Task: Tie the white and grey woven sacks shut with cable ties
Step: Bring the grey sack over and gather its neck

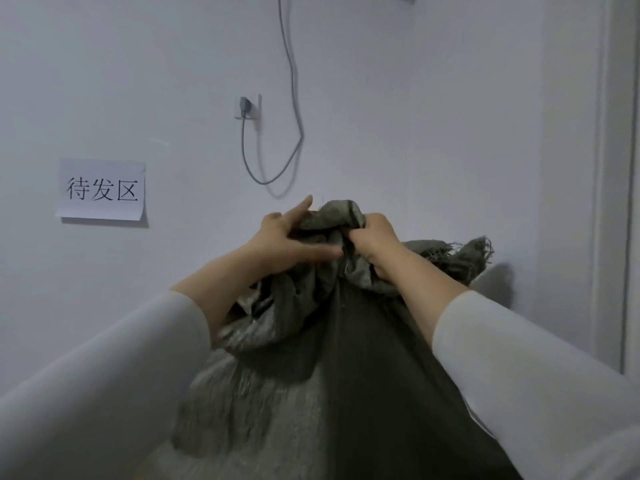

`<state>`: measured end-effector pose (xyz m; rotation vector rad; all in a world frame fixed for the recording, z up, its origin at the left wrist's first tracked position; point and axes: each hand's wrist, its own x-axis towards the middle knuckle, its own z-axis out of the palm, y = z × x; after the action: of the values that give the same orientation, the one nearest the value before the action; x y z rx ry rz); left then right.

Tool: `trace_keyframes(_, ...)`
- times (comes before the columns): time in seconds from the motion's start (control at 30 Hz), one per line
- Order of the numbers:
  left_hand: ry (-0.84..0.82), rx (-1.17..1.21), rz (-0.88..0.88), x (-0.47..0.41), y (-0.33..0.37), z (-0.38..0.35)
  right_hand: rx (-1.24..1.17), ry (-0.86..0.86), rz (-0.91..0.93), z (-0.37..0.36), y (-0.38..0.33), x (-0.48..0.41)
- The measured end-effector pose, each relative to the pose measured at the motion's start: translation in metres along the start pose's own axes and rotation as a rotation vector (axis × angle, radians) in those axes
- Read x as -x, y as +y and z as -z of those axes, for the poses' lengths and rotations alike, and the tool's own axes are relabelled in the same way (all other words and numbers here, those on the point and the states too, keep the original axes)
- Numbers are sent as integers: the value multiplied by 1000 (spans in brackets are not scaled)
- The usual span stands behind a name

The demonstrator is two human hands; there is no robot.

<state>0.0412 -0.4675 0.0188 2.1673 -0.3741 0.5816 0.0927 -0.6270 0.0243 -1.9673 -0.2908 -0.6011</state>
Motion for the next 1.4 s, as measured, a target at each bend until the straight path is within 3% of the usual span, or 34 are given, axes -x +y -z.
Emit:
trace_keyframes(0.1,-78,-55,30,14,-12,-40,-92,-123,-38,-4,11,10)
trace_keyframes(0.2,73,124,-74,13,-19,-72,-144,-253,-67,2,12,18)
trace_keyframes(0.27,155,86,-57,10,-23,-80,-163,-371,-96,15,12,22)
trace_keyframes(0.3,177,39,-37,9,-25,-81,-181,-386,-85,23,12,25)
trace_keyframes(0.37,189,-3,-24,7,-28,-81,-137,-202,67,46,18,24)
trace_keyframes(0.43,183,5,-27,7,-26,-81,73,18,213,75,35,19)
trace_keyframes(0.47,179,13,-32,7,-25,-80,297,-42,192,87,47,19)
trace_keyframes(0.53,177,12,-39,6,-24,-79,718,-352,-25,97,74,22)
trace_keyframes(0.57,179,6,-39,5,-24,-79,837,-441,-123,96,88,26)
trace_keyframes(0.63,171,12,-42,5,-25,-78,885,-448,-194,85,110,31)
trace_keyframes(0.73,136,42,-51,7,-26,-74,656,-181,-111,69,122,25)
trace_keyframes(0.83,98,46,-68,6,-27,-70,193,207,-152,59,91,9)
trace_keyframes(0.9,98,29,-119,5,-23,-70,-145,300,-235,58,53,-3)
trace_keyframes(1.0,112,-4,-162,-3,-19,-68,-131,189,-240,54,16,0)
trace_keyframes(1.07,16,-20,-156,-9,-18,-66,-19,60,-178,48,9,14)
trace_keyframes(1.2,-188,50,-220,-16,-17,-78,-183,-176,-70,39,18,37)
trace_keyframes(1.33,-85,143,-108,-22,-13,-92,-333,-297,-3,55,46,48)
trace_keyframes(1.4,-119,107,-44,-24,-8,-91,-166,-285,108,56,66,54)
